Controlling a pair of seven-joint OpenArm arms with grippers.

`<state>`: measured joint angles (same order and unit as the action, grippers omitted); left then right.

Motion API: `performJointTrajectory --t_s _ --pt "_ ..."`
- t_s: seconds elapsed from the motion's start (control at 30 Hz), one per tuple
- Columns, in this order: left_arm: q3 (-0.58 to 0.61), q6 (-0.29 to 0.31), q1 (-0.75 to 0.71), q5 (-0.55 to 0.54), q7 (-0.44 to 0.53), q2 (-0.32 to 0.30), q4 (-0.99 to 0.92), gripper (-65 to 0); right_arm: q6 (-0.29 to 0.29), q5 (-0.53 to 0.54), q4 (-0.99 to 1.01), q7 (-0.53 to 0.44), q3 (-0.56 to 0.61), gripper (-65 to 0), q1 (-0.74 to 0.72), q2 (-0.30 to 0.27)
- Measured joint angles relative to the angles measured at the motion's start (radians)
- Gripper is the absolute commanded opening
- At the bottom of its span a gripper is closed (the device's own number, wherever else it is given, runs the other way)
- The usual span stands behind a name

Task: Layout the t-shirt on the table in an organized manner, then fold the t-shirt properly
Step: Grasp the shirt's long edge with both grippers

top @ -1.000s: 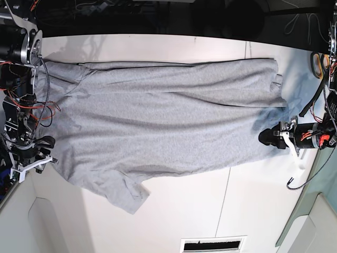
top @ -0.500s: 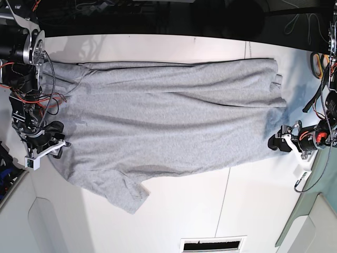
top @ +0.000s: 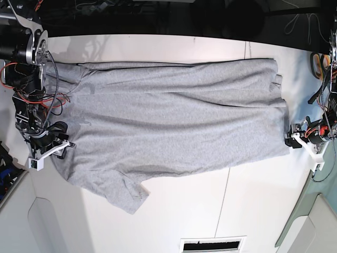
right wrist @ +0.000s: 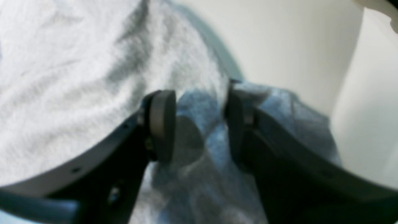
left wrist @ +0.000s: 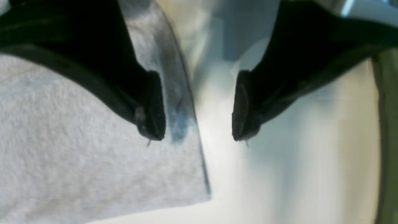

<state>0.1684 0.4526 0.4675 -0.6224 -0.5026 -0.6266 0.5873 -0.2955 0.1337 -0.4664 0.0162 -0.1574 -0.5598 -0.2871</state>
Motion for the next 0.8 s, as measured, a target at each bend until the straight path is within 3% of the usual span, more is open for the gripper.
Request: performJointTrajectory --t_s 0.23,0.47,0.57,0.63,0.7,0.77,0.8 --pt "-0.032 0.003 0.031 -0.016 0.033 0.036 -0.105 -27.1 -0.002 0.000 0.000 0.000 0.000 -38.1 0.000 0.000" --pt "-0.035 0.004 0.046 0.020 0.058 0.111 -0.115 -27.2 -0.002 0.000 0.000 0.002 0.000 -38.1 0.000 0.000" --pt "-0.036 0.053 0.045 0.018 0.042 0.111 -0.115 -29.0 -0.002 0.000 0.000 0.002 0.000 -38.1 0.000 0.000" --pt "-0.037 0.057 0.045 0.020 0.037 0.109 -0.115 -37.3 -0.002 0.000 0.000 0.003 0.000 -38.4 0.000 0.000" --pt "-0.037 0.057 0.045 0.018 0.023 0.109 -0.116 -51.8 -0.002 0.000 0.000 0.003 0.000 -42.1 0.000 0.000" --pt "-0.037 0.069 0.043 0.018 0.013 0.111 -0.116 -65.0 -0.002 0.000 -0.004 0.003 0.000 -53.3 0.000 -0.001" --pt "-0.037 0.088 0.043 0.016 0.013 0.112 -0.116 -65.0 -0.001 0.000 -0.008 0.003 0.000 -60.3 0.000 -0.001"
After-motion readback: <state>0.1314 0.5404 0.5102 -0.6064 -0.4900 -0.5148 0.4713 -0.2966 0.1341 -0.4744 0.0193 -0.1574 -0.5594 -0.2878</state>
